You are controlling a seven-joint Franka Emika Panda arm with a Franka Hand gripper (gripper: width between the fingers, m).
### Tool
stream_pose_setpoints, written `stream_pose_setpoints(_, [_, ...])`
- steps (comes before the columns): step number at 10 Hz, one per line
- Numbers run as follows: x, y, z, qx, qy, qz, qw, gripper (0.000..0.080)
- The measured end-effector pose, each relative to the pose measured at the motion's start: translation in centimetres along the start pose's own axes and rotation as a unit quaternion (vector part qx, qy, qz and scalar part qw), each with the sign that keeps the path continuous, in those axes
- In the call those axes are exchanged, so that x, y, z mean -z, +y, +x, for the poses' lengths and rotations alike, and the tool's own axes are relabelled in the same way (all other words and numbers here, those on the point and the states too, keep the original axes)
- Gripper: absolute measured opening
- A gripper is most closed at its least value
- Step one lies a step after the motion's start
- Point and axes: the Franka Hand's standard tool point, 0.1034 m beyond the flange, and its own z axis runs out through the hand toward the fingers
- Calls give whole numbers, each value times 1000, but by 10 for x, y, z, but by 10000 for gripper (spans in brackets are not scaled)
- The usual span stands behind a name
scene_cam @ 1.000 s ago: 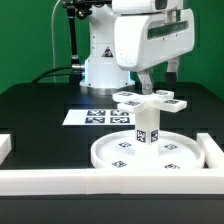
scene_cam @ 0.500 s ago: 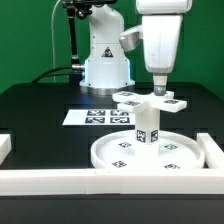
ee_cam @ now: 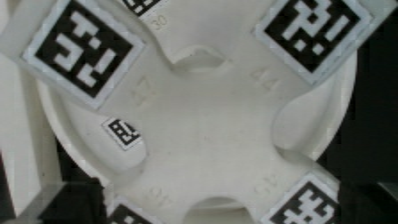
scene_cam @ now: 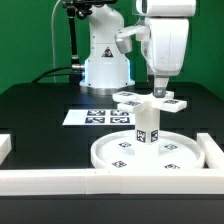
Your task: Assemble round table
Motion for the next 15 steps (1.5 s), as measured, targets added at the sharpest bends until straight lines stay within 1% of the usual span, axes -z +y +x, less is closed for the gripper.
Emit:
stream_pose_setpoints(3, [-3,0,-9,-5,0,3,1000,649])
stream_pose_setpoints(10, [-22,-6,-11,-7,-2,19,1000,649])
stream_pose_setpoints(11, [-22,-6,-11,-8,-2,19,1000,527])
stream_pose_setpoints(12, [-22,-6,-11,-8,-2,19,1000,448])
stream_pose_setpoints(15, [-22,-6,-11,-12,-2,19,1000,448])
